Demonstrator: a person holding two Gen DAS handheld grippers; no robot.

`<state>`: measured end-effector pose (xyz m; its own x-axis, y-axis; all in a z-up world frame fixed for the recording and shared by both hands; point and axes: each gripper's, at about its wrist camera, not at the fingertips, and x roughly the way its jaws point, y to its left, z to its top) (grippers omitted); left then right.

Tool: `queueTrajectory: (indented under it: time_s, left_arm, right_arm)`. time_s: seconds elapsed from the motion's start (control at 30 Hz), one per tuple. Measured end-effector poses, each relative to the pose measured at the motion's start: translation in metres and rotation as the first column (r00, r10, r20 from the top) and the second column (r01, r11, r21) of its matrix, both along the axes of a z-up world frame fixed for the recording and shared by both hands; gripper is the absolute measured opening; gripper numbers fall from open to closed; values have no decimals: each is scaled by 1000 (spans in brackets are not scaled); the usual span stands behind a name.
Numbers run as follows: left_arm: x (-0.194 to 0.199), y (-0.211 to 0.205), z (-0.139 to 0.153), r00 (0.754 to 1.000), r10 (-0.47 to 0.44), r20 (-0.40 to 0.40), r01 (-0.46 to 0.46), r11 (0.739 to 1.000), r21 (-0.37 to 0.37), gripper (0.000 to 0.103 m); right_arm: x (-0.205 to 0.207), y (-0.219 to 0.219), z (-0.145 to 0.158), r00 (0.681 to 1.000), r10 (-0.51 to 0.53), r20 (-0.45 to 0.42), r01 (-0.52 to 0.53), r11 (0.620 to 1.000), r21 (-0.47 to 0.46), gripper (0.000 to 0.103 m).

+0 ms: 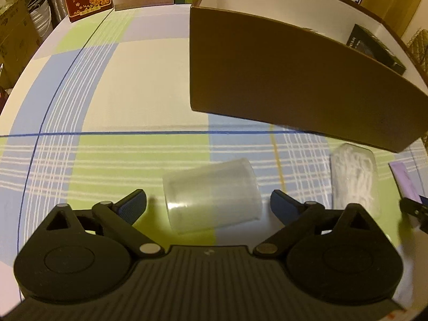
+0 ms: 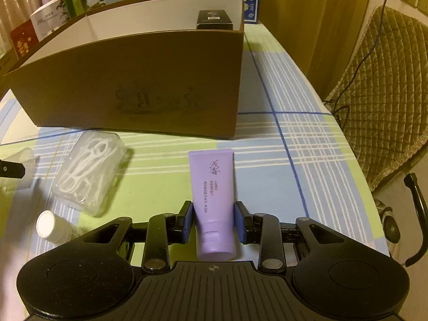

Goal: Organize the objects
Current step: 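Grasp the purple tube with the right tool while the left tool grasps the clear plastic cup, then lift the purple tube in the right tool while the left tool lifts the clear cup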

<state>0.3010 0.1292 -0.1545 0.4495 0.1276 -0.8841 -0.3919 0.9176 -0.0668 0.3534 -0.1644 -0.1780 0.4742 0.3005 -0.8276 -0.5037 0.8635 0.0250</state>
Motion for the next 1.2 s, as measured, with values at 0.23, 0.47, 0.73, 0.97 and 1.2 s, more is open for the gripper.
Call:
queueTrajectory:
  time_s: [0.23, 0.47, 0.73, 0.97, 1.2]
  left_arm:
    - [7, 1, -6, 1000, -27, -6, 27, 999, 21, 76]
    - [-6, -3, -7, 999, -36, -26, 37, 999, 36, 70]
    - [-45, -10, -5, 999, -17, -47, 19, 999, 34, 69]
    - [-77, -25, 0, 997, -24, -73, 25, 1000, 13, 69]
    - [-91, -41, 2, 993, -14, -117, 16, 1000, 17, 69]
  right_arm:
    - [-2, 1, 0, 1000, 0, 10, 0, 1000, -8, 29]
    - [-4, -1, 1, 1000, -4, 4, 4, 1000, -8, 29]
    - [-16, -10, 3, 1000, 8, -10, -8, 1000, -4, 29]
    - [-36, -21, 4, 999, 42, -26, -42, 999, -8, 29]
    - [-52, -28, 6, 997, 68, -40, -69, 998, -13, 29]
